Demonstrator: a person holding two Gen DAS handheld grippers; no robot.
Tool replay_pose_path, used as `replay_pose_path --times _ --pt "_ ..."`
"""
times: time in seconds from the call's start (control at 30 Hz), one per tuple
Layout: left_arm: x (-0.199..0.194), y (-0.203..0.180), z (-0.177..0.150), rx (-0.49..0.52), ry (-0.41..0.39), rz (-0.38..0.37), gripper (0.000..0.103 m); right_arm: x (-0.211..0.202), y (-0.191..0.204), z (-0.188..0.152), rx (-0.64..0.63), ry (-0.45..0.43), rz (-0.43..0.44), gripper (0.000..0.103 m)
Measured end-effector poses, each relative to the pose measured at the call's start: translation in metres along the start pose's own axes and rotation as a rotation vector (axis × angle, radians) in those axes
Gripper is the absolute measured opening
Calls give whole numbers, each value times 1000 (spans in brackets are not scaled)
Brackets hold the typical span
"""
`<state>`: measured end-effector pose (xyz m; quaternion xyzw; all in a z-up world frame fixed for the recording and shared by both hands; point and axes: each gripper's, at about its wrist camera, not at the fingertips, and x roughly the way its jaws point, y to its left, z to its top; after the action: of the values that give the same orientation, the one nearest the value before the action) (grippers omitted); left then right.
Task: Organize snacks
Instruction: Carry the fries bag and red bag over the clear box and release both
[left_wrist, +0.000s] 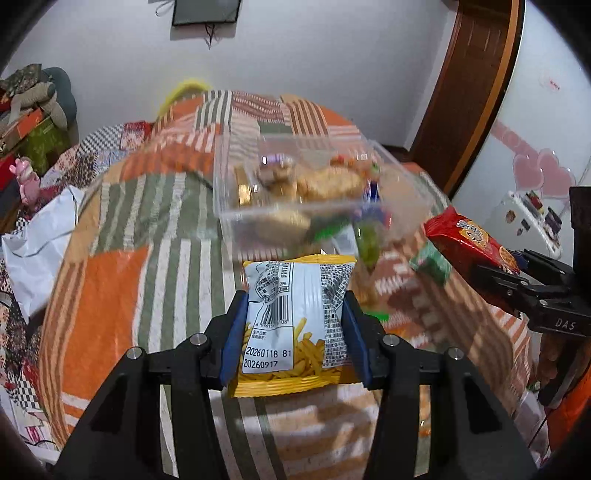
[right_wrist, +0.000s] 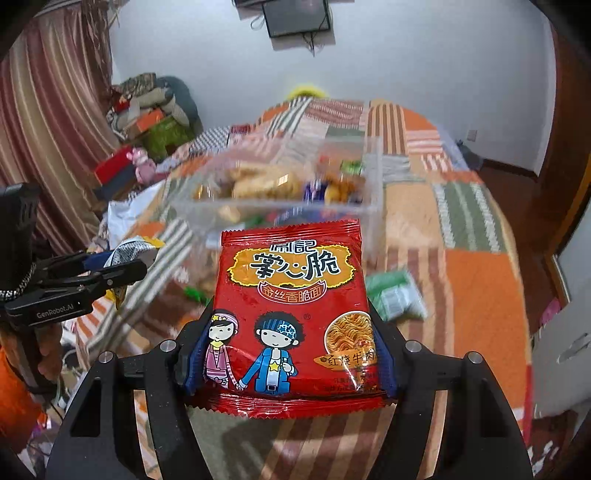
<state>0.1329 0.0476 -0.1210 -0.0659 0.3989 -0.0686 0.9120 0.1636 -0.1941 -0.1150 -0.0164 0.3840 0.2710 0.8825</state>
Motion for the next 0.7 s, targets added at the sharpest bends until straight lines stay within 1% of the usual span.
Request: replay_pose_path --times 0.23,0.43,0.63,0.7 --pt "-3 6 35 -29 -70 10 49 -2 4 31 -14 -74 -12 67" --pt "2 10 69 -37 -118 31 49 1 9 59 -11 -134 2 67" --pt "13 16 96 -47 -134 37 49 17 16 82 -14 -154 9 67" --pt "19 16 102 -38 -136 54 49 24 17 87 -11 -150 11 67"
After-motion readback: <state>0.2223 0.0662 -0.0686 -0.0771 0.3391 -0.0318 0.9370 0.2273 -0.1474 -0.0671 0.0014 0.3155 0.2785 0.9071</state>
